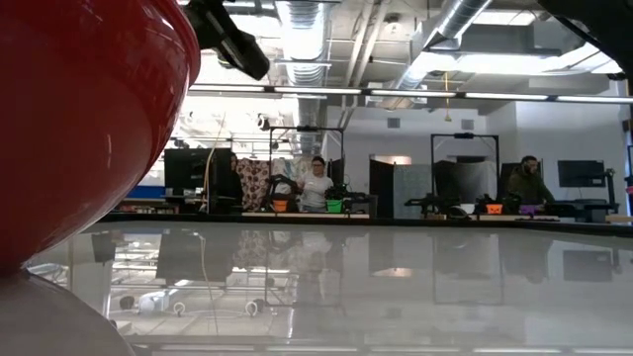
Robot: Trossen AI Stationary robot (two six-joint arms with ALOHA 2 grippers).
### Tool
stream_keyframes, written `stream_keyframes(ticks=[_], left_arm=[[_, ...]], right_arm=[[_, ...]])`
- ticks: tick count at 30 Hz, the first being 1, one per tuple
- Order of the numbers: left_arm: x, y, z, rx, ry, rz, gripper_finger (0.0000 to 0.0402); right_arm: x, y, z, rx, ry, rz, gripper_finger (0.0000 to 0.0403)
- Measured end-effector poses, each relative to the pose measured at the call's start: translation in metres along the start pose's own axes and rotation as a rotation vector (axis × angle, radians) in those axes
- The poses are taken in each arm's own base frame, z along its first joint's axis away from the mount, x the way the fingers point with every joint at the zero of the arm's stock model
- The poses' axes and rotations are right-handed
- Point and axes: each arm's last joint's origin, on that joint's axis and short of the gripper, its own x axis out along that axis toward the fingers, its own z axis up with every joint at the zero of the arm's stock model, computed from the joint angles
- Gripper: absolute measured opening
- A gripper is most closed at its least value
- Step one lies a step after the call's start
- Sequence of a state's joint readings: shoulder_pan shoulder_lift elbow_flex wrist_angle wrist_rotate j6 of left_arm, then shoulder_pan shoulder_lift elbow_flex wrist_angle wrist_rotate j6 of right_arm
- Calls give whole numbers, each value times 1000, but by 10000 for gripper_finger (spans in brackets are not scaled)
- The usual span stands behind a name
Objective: Nest bowls inside each other
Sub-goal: Stack the blue bowl on top of the green stacked bowls, then stack the red bowl on top of the green stacked bowls
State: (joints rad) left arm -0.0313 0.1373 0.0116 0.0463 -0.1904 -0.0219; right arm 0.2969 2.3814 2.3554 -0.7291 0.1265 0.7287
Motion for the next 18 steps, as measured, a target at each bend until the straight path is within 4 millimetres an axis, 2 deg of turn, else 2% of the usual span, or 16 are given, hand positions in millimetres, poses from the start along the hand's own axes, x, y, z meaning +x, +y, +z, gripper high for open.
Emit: stream_keyframes(ticks=[3,10,13,18], left_arm=[[0,0,0,0,0,0,0],[0,0,0,0,0,0,0],[0,0,0,0,0,0,0],[0,0,0,0,1,0,0]], right_arm=[[2,2,-1,-3,38,54,150],[1,8,-5,-76,22,63,142],[-2,7,-6,-103,39,50,112],[-16,-6,-13,-183,182,-75,32]])
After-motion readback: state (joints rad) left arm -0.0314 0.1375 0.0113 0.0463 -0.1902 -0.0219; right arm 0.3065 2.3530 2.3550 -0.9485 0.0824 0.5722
